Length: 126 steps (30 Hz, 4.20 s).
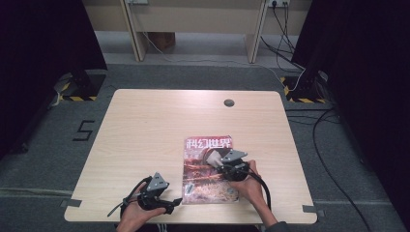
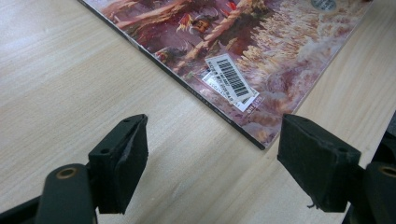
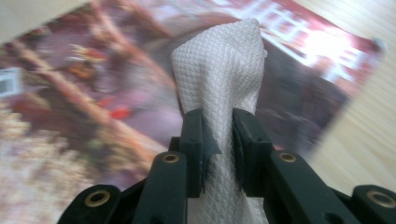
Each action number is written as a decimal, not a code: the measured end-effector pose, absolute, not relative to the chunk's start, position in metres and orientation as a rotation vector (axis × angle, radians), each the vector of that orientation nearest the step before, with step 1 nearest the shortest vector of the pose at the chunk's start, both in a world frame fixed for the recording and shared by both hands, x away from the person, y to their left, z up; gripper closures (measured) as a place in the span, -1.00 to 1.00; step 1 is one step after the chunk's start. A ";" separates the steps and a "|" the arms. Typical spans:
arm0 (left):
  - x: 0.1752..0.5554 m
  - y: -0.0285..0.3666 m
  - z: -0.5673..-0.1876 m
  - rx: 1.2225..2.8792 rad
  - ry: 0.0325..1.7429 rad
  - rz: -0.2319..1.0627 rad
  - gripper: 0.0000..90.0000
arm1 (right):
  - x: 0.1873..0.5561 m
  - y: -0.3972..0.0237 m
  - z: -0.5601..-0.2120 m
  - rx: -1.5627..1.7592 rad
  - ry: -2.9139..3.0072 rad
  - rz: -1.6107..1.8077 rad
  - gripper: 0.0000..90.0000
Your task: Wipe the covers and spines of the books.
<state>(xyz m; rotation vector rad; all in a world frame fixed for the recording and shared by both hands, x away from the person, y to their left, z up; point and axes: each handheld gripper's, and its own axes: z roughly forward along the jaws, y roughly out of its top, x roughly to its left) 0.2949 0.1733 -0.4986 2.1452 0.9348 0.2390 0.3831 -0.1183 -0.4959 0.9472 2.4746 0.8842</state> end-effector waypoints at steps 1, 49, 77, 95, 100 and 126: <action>0.295 0.173 -0.499 2.144 0.936 0.239 -0.47 | 0.381 -0.113 -0.496 0.930 2.480 0.882 0.68; 0.314 0.215 -0.493 2.051 1.100 0.326 -0.49 | 0.305 -0.035 -0.498 0.571 2.715 1.027 0.68; 0.318 0.226 -0.492 1.979 1.171 0.348 -0.49 | 0.305 -0.029 -0.497 0.528 2.736 1.018 0.69; 0.319 0.224 -0.493 1.988 1.177 0.355 -0.50 | 0.300 -0.016 -0.497 0.484 2.743 1.012 0.69; 0.319 0.224 -0.493 1.982 1.177 0.357 -0.50 | 0.300 -0.016 -0.497 0.482 2.746 1.022 0.69; 0.314 0.212 -0.495 2.014 1.134 0.339 -0.50 | 0.319 -0.123 -0.496 0.828 2.557 0.934 0.69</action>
